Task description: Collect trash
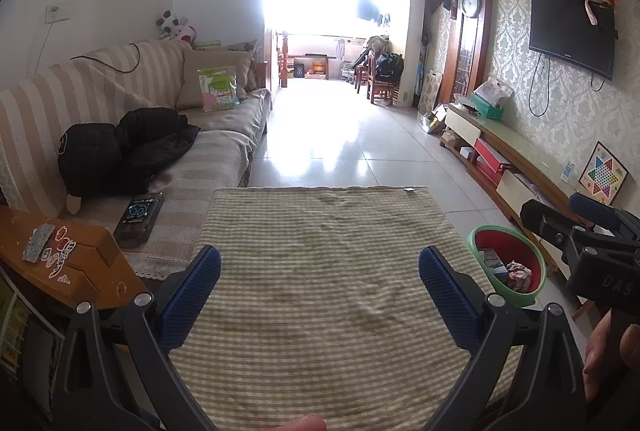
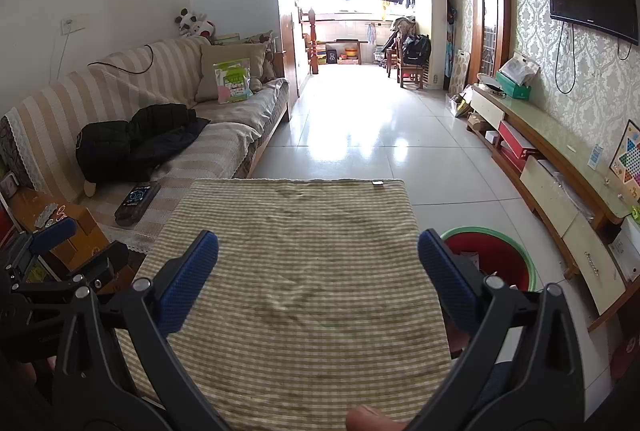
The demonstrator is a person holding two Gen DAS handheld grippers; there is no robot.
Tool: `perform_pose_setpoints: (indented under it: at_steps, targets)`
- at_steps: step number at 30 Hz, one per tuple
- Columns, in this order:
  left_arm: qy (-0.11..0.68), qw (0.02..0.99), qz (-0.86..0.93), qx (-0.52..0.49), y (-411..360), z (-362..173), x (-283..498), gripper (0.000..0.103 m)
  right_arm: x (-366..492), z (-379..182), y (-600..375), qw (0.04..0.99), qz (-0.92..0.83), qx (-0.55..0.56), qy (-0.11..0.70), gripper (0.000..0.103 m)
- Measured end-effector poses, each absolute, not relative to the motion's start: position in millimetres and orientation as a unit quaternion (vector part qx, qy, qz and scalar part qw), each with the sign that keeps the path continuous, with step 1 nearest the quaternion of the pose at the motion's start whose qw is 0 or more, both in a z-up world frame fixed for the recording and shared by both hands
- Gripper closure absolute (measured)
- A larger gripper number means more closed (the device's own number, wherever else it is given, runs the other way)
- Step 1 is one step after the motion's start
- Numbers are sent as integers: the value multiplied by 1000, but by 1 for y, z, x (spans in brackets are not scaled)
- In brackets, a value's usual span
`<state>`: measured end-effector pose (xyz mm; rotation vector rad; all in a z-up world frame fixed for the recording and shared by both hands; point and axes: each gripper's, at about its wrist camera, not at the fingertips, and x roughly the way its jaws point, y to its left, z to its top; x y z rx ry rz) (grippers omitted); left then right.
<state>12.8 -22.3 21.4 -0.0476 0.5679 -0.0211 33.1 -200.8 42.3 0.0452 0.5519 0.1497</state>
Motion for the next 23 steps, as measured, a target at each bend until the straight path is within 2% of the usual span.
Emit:
perform_pose_setpoints:
  at_steps: [23]
  targets:
    - [258, 966, 17, -26, -21, 32, 7, 8, 33, 41, -207, 959, 71, 23, 274, 5]
